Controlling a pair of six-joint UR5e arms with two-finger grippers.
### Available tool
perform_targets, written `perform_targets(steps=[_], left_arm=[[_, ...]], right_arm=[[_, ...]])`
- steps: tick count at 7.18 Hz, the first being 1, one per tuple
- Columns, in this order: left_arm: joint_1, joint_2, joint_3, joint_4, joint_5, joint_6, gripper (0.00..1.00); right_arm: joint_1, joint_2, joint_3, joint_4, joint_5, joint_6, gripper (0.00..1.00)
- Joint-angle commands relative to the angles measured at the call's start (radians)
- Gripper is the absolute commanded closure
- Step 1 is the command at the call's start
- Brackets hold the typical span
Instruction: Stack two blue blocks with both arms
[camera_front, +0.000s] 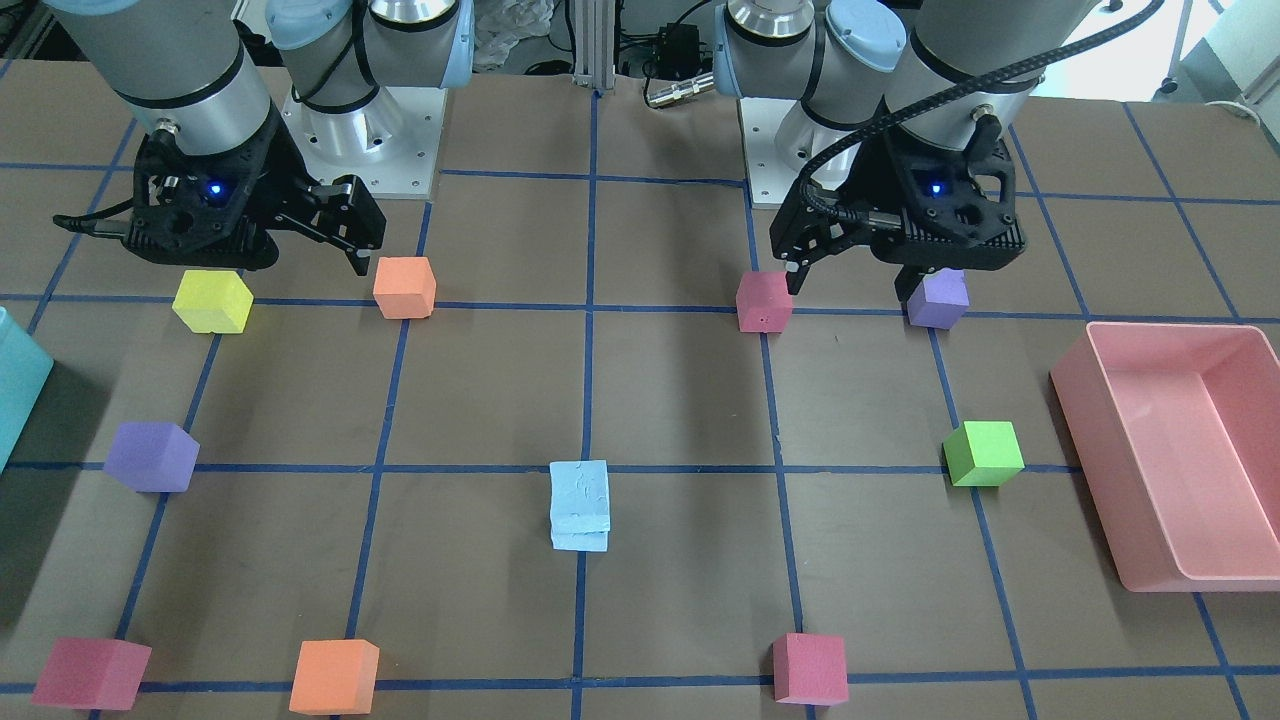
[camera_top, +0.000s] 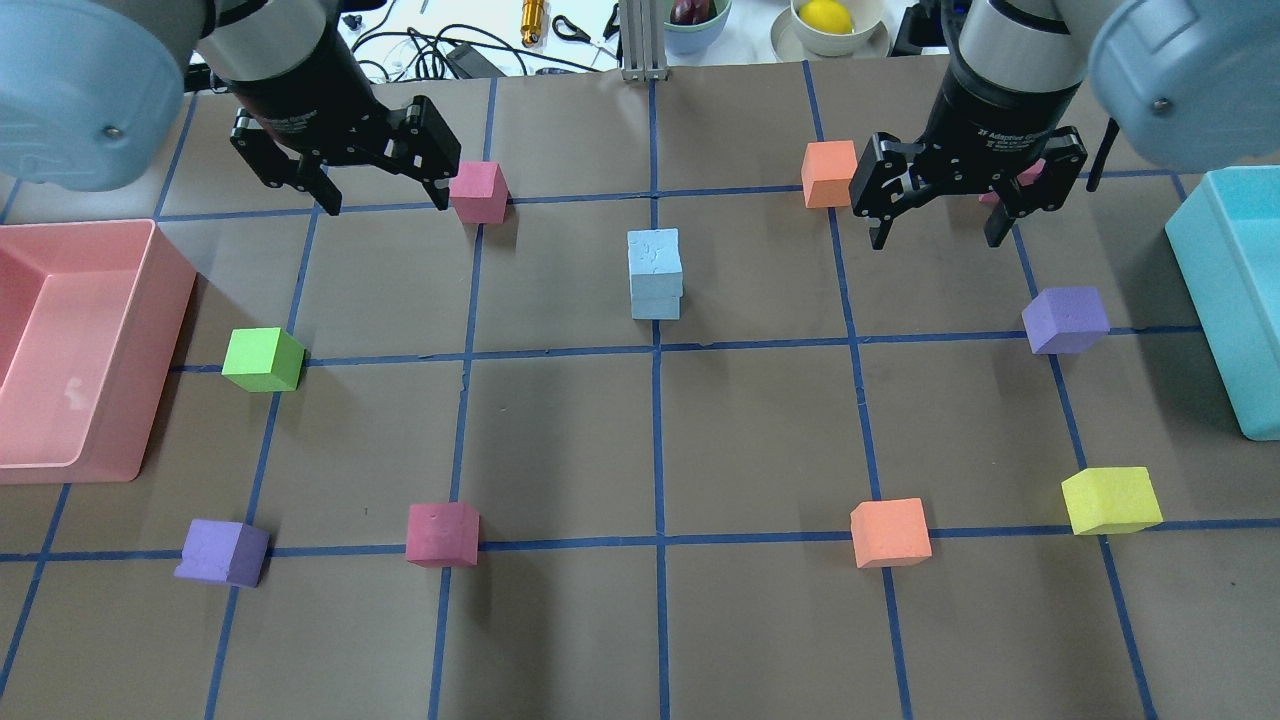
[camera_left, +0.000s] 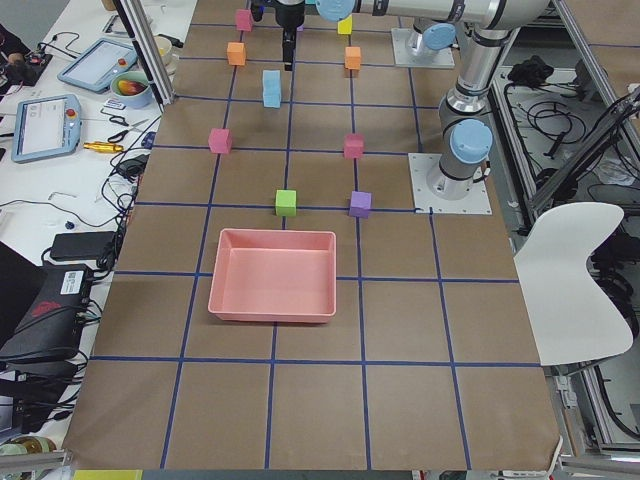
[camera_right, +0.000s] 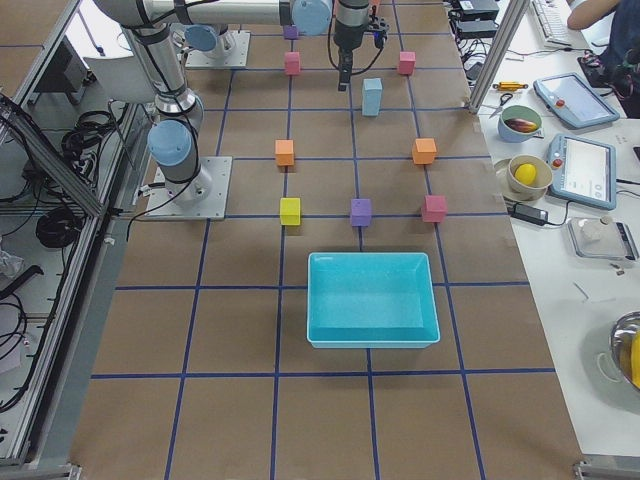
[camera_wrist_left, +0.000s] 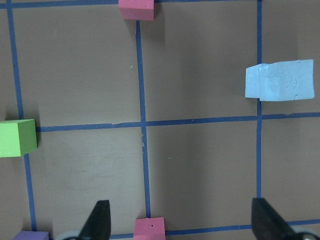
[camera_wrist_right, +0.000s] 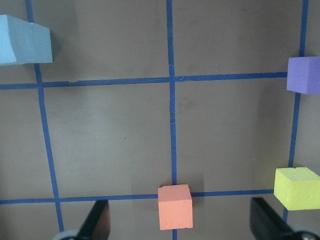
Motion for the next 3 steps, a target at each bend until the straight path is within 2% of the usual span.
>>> perform_targets(steps=[1, 3], left_arm=[[0.001, 0.0, 0.007, -0.005, 0.057, 0.001, 0.0], [0.001, 0.001, -0.001, -0.005, 0.05, 0.0, 0.0]], right_arm=[[-0.004, -0.002, 0.001, 0.006, -0.001, 0.022, 0.0], [-0.005, -0.002, 0.002, 0.012, -0.001, 0.022, 0.0]])
